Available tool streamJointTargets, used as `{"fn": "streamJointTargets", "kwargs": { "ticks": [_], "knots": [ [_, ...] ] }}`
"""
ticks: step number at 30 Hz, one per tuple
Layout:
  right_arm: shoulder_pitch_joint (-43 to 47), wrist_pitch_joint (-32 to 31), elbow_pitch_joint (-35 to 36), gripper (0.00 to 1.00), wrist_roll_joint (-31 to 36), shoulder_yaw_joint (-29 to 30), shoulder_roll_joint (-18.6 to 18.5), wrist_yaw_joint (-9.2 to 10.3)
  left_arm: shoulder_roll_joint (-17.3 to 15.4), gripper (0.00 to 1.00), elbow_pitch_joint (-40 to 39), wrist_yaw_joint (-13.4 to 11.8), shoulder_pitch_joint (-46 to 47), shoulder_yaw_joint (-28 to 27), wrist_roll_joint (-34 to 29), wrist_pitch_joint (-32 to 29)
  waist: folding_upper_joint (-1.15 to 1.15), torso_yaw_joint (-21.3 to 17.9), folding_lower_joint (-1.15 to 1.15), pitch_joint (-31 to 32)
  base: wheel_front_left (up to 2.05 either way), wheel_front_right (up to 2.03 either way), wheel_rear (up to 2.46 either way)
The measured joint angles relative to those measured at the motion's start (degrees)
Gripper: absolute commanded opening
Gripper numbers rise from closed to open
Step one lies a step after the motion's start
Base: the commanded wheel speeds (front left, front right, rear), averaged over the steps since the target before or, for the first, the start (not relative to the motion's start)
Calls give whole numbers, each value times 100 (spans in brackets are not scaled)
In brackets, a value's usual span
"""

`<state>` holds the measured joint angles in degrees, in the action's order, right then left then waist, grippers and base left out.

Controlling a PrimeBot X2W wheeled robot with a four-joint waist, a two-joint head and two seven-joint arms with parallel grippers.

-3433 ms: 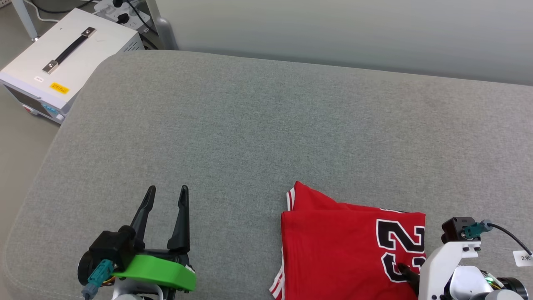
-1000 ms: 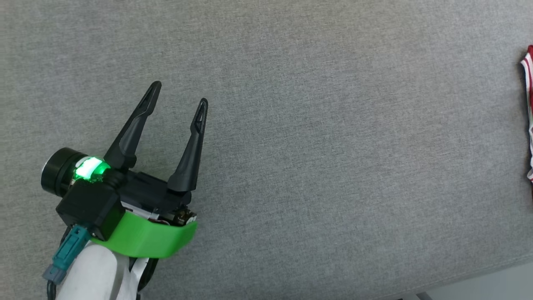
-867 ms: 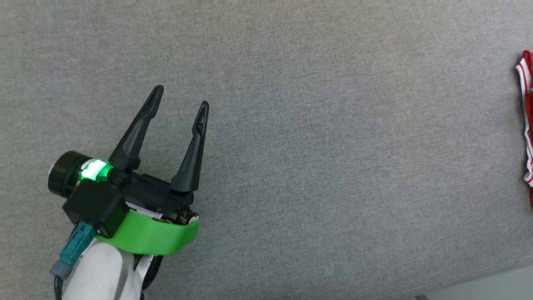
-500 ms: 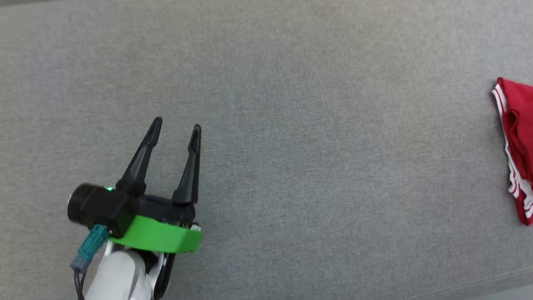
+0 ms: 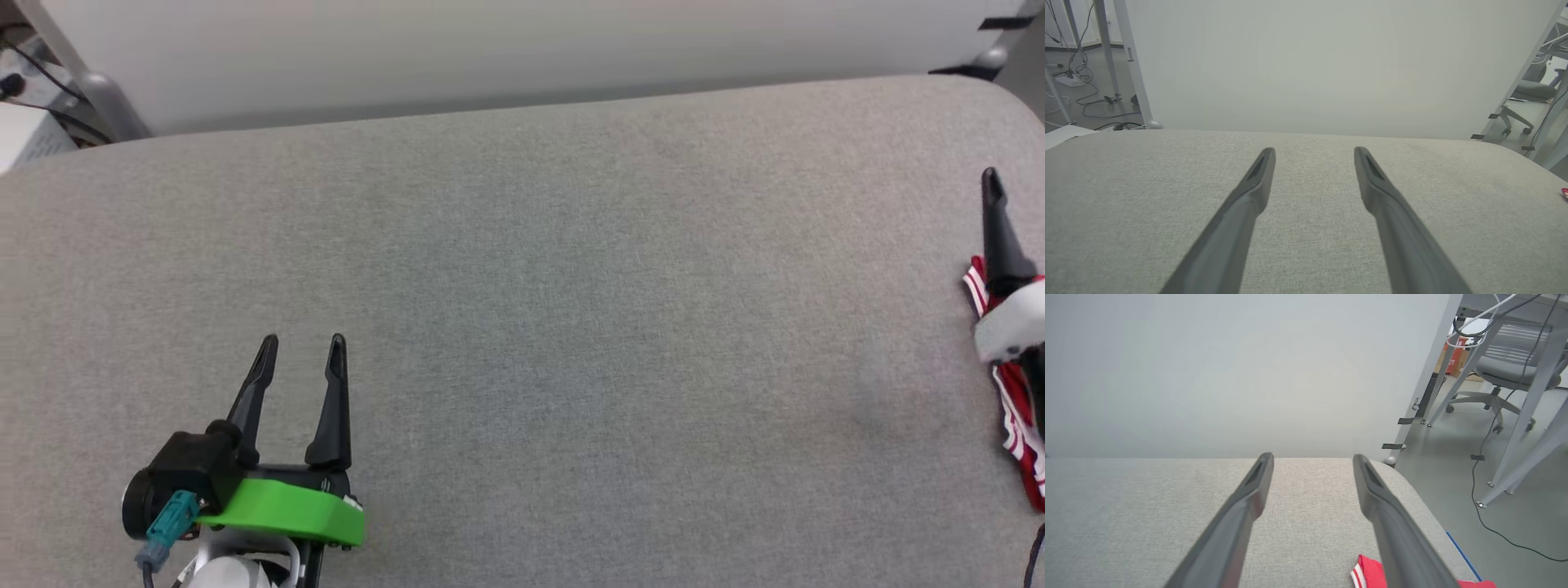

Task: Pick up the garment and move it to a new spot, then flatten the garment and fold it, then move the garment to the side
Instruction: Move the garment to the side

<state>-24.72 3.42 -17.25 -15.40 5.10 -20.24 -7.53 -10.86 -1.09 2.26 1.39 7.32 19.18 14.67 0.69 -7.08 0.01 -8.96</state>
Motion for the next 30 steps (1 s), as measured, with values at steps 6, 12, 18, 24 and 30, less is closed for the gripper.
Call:
{"fn": "streamJointTargets", "kwargs": {
  "ticks": [6, 12, 18, 24, 30],
  "knots": [
    [1163, 175, 1196, 100, -110, -137, 590, 0, 46, 100, 134, -49, -148, -111, -10, 0, 0, 339, 0, 355, 0, 0, 0],
    [1990, 505, 1673, 100, 181, -437, 1079, 1, 157, 100, 352, -41, -297, -205, -51, 0, 0, 584, 0, 623, 0, 0, 0],
    [2377, 828, 1545, 100, 423, -544, 1417, 0, 227, 100, 567, -38, -358, -231, -361, 0, 0, 722, 0, 758, 0, 0, 0],
    [2432, 947, 1477, 100, 467, -521, 1582, 0, 385, 100, 582, 94, -375, -352, -444, 0, 0, 734, 0, 788, 0, 0, 0],
    [2432, 971, 1411, 100, 523, -511, 1627, 0, 448, 100, 553, 203, -380, -456, -673, 0, 0, 707, 0, 811, 0, 0, 0]
  ]
}}
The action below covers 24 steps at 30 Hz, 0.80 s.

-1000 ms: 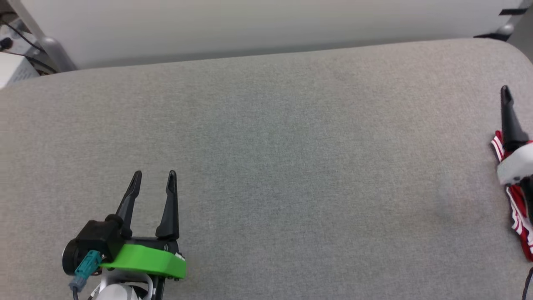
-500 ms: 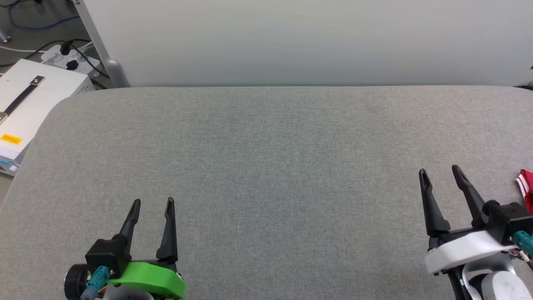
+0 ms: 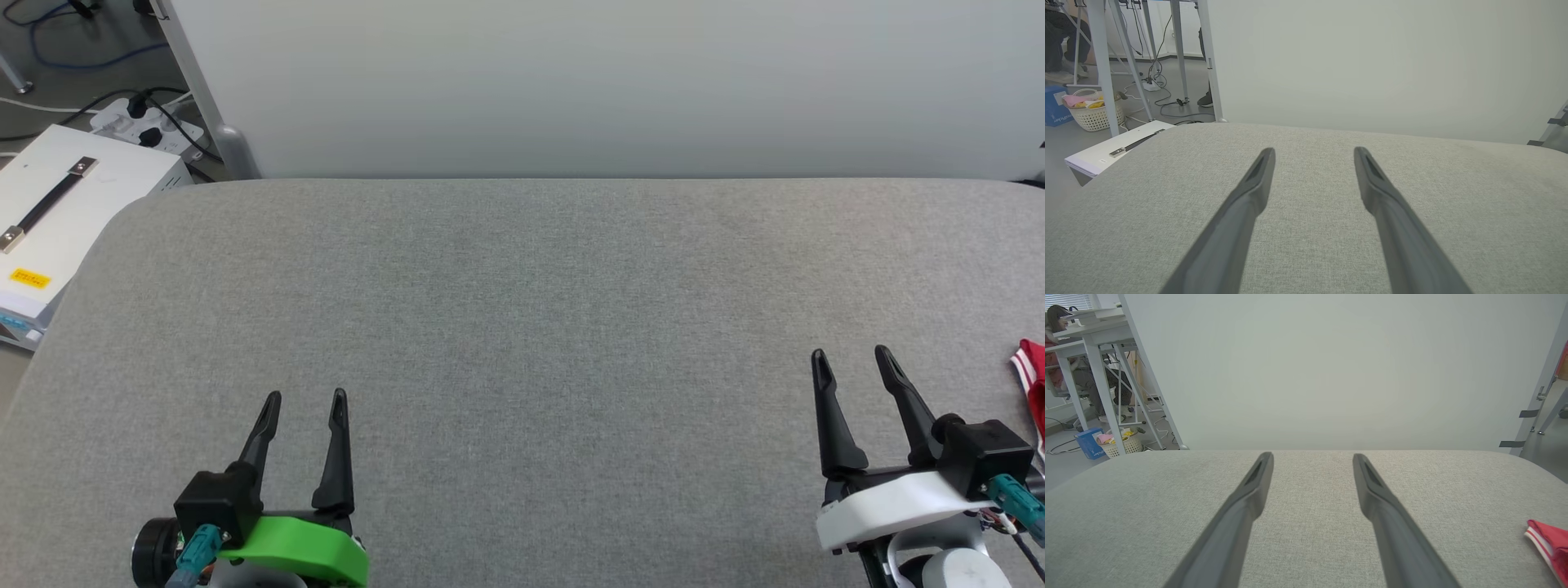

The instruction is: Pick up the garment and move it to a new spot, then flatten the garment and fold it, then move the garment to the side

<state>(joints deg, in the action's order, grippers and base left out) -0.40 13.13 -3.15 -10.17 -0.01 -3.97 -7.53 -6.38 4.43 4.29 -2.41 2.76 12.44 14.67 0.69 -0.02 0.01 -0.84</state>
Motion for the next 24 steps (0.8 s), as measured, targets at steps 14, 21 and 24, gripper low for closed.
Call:
{"fn": "streamJointTargets", "kwargs": {
  "ticks": [14, 21, 24],
  "knots": [
    [0, 25, -32, 100, 42, 9, 42, 0, 179, 100, -40, 159, -19, -163, -41, 0, 0, -24, 0, -9, 0, 0, 0],
    [-1, 22, -27, 0, 42, 7, 40, 0, 210, 0, -44, 157, -14, -193, -71, -10, 0, -20, 0, -35, 0, 0, 0],
    [-1, 3, -26, 0, 43, 8, 40, 0, 210, 0, -45, 153, -14, -192, -71, -19, 0, -20, 0, -32, 0, 0, 0]
  ]
}}
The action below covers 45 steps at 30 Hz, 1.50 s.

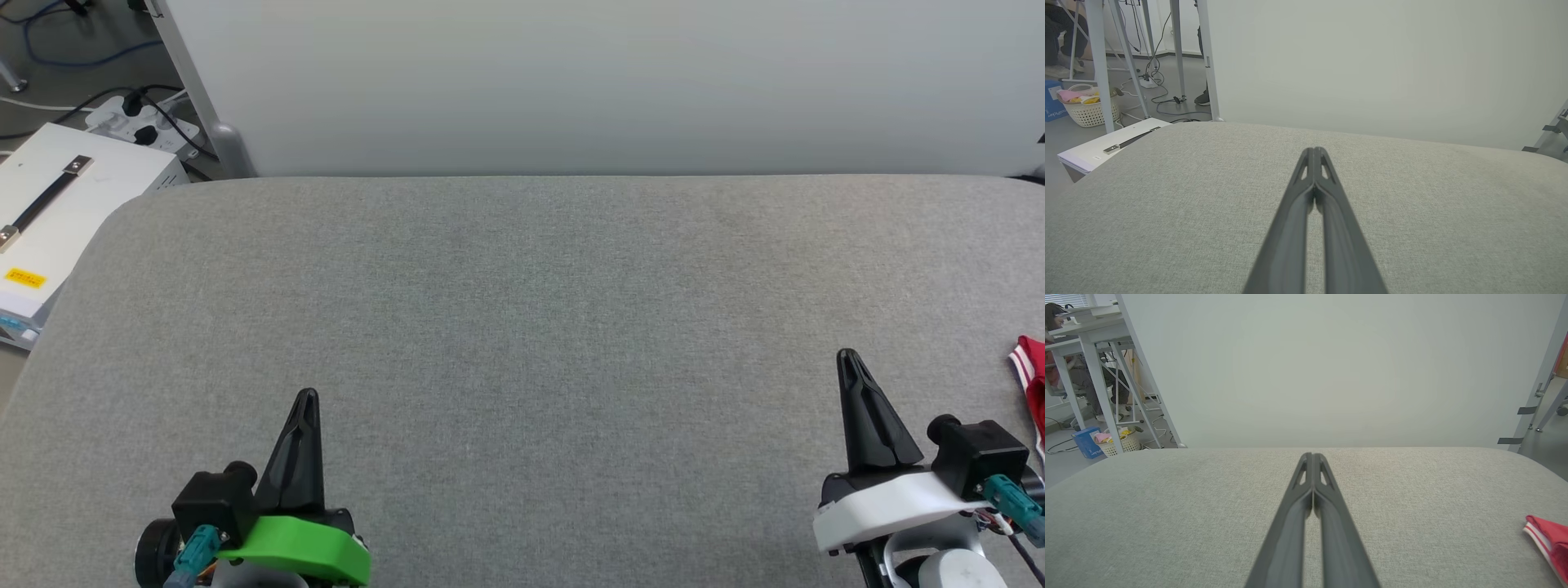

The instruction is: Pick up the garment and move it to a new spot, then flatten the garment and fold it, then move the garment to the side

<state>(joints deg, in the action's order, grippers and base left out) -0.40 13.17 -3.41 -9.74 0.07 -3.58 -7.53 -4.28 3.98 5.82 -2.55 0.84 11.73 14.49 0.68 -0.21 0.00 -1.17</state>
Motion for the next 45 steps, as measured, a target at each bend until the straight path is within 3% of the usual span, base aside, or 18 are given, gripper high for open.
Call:
{"fn": "streamJointTargets", "kwargs": {
  "ticks": [45],
  "knots": [
    [0, -465, 98, 0, 318, -3, 7, 0, 32, 0, -120, -165, 23, -19, -368, -534, 0, 8, 0, 43, 0, 0, 0]
  ]
}}
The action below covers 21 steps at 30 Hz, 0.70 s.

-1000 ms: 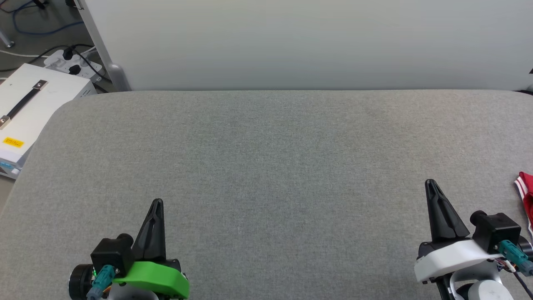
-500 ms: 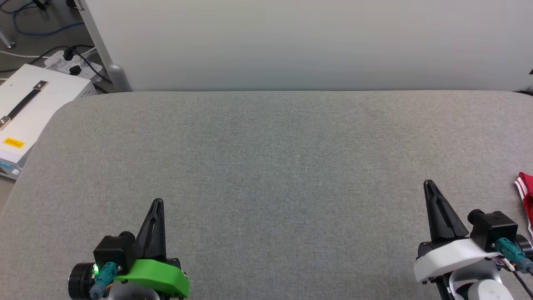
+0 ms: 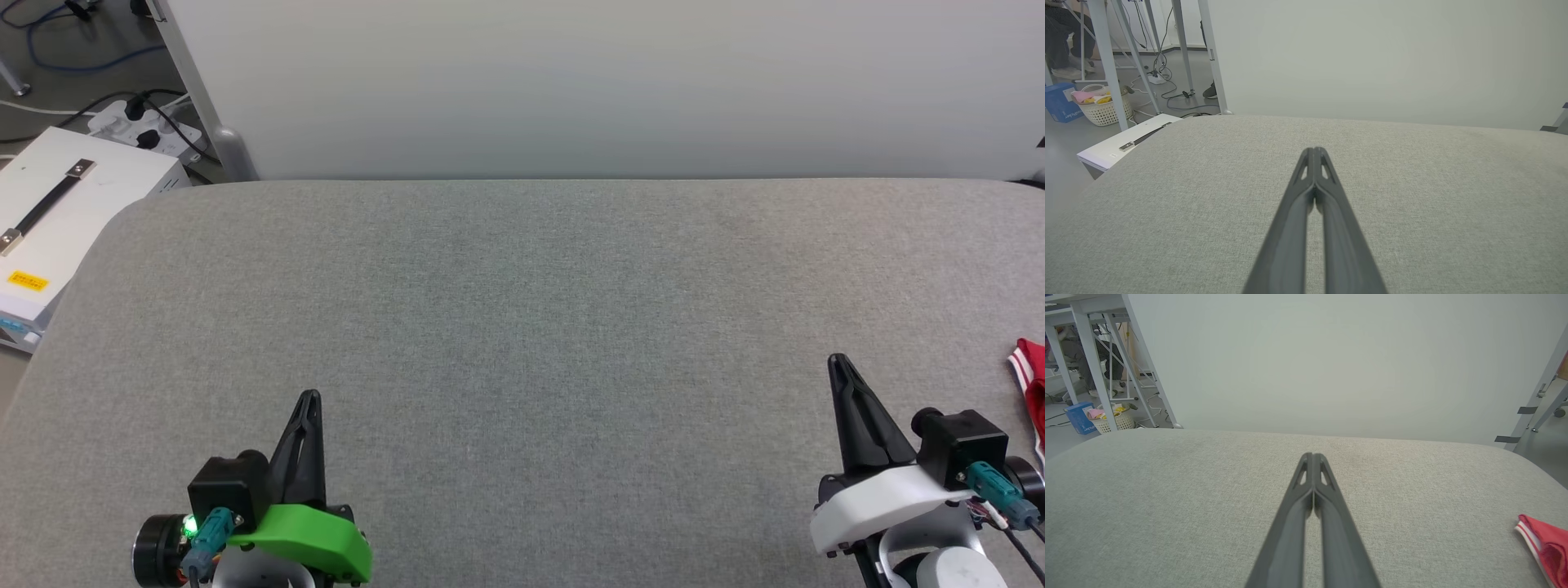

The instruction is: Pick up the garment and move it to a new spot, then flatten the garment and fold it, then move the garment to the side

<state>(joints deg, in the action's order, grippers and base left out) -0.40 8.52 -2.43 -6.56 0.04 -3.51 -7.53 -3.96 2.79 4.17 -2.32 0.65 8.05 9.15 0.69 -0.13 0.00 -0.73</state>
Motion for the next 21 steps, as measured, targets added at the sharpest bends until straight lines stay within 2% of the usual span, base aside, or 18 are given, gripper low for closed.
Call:
{"fn": "streamJointTargets", "kwargs": {
  "ticks": [21],
  "knots": [
    [0, -231, 53, 0, 175, 1, 20, 0, 13, 0, -70, -116, 13, -12, -227, -223, 0, 3, 0, 18, 0, 0, 0]
  ]
}}
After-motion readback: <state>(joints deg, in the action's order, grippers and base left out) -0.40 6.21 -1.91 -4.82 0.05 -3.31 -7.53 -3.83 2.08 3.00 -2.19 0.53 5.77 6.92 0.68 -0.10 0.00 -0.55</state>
